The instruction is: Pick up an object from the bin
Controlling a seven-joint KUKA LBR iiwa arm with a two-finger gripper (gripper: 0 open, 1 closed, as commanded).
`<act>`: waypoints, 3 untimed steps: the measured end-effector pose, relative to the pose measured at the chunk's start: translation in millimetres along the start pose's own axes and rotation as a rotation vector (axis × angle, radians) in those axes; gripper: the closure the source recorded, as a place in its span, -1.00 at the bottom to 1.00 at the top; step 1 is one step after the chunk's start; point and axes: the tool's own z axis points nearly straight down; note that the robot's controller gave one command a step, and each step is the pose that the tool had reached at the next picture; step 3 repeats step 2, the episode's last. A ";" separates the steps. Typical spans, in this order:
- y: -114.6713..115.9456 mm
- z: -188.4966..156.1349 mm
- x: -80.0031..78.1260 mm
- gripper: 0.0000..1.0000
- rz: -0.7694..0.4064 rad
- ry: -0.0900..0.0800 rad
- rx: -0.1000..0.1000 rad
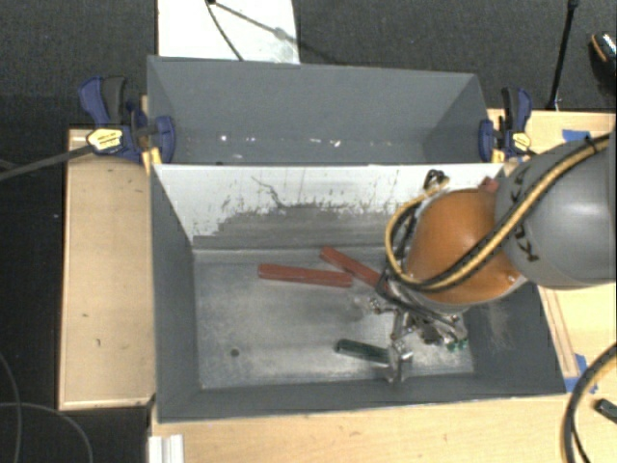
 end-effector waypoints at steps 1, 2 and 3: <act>0.1 0.5 0.9 1.00 0.003 0.002 -0.001; -15.6 -136.6 -14.5 1.00 -0.010 -0.008 0.004; -15.6 -136.6 -14.5 1.00 -0.010 -0.008 0.004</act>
Offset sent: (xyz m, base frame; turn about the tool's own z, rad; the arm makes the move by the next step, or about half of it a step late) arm 0.0000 0.0000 0.0000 0.0000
